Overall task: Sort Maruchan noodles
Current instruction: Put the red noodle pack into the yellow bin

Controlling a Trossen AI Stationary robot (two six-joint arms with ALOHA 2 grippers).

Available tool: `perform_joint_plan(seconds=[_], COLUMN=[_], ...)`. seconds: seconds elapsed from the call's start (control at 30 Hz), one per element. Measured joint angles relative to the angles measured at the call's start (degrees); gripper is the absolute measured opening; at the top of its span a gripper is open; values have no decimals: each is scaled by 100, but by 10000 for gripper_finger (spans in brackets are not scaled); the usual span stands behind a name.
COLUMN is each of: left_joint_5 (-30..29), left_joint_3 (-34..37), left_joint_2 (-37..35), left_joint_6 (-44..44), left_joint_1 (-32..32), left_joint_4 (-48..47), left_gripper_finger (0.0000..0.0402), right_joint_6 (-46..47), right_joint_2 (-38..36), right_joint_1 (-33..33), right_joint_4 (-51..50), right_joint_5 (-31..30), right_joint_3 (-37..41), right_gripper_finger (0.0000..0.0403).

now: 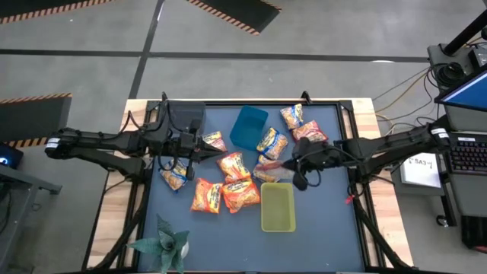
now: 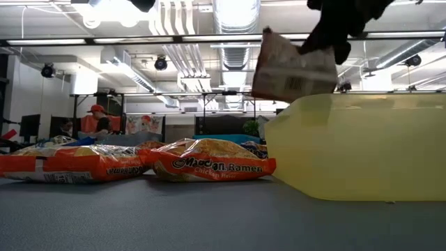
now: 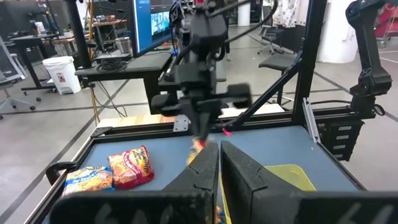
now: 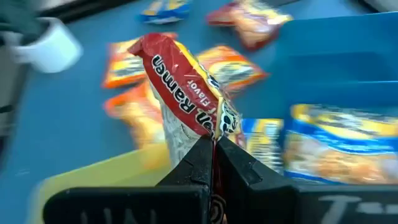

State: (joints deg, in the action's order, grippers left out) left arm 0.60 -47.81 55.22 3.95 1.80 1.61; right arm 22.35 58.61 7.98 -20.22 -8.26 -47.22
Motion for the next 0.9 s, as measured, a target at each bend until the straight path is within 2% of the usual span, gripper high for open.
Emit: perform_joint_plan(seconds=[0.27,0.6,0.9], left_joint_5=[0,0,2], left_joint_3=[46,72,72], left_joint_2=[0,0,0], left_joint_6=[-2,-28,-151], left_joint_1=[0,0,0], left_joint_4=[-4,-2,-17], left_gripper_finger=[0,0,0], right_joint_6=[733,1156,1272], right_joint_2=[720,1681,1473], right_joint_1=[455,578,578], right_joint_4=[0,-66,-676], right_joint_5=[1153,1120,989], right_joint_3=[-449,-484,-479], right_gripper_finger=[8,8,8])
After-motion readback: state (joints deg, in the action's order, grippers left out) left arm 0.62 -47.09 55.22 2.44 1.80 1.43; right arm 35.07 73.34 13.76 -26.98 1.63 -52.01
